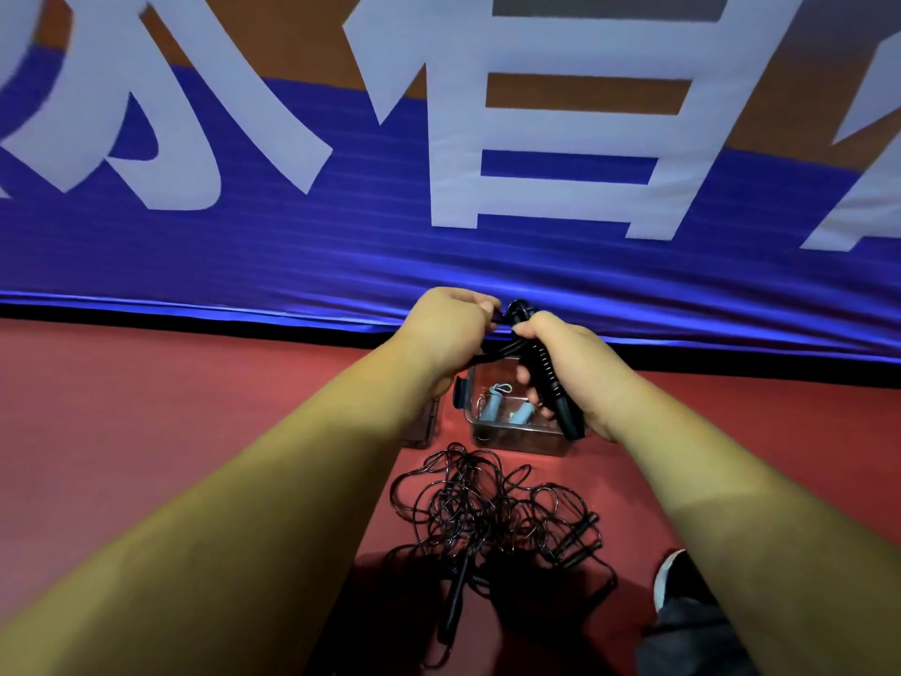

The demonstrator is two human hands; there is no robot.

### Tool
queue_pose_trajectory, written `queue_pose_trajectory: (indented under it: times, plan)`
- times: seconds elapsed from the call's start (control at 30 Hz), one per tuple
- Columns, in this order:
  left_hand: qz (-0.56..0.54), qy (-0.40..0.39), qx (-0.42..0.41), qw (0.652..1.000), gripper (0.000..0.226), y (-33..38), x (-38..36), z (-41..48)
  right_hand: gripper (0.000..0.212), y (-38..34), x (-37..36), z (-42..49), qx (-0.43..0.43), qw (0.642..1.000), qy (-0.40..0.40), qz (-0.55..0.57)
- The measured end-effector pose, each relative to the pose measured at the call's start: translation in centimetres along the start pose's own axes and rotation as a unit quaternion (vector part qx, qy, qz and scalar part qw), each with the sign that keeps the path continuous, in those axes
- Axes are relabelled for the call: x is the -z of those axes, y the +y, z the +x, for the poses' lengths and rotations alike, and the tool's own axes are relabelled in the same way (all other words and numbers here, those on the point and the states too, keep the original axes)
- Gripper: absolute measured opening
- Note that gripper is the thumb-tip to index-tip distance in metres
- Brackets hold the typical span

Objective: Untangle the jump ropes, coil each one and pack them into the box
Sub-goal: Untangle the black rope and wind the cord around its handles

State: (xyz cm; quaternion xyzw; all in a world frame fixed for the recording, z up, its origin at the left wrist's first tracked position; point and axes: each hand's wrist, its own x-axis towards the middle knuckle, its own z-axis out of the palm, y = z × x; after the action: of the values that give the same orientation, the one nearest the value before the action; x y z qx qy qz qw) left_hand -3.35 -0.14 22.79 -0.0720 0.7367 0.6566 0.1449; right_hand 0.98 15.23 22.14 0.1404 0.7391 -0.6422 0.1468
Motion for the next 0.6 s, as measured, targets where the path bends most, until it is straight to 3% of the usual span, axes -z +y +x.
queue_pose_trajectory:
  times: [0.2,0.37,0.5,0.6]
  plan:
    - [-0.134,-0.035,-0.015,0.990,0.027,0.57,0.02,-0.70,0.051,0.15,0.66,0.41,-0.003,0.999,-0.006,0.037]
    - [-0.171,-0.038,-0.018,0.984,0.029,0.77,-0.24,-0.68,0.054,0.19,0.72,0.71,0.004,0.998,0.002,0.062]
    - [-0.114,-0.038,-0.038,0.992,0.028,0.74,-0.23,-0.35,0.050,0.25,0.59,0.68,0.009,0.997,-0.006,0.074]
    - [-0.072,-0.092,-0.046,0.992,0.025,0.71,0.01,-0.78,0.051,0.36,0.53,0.47,0.004,0.997,-0.024,0.072]
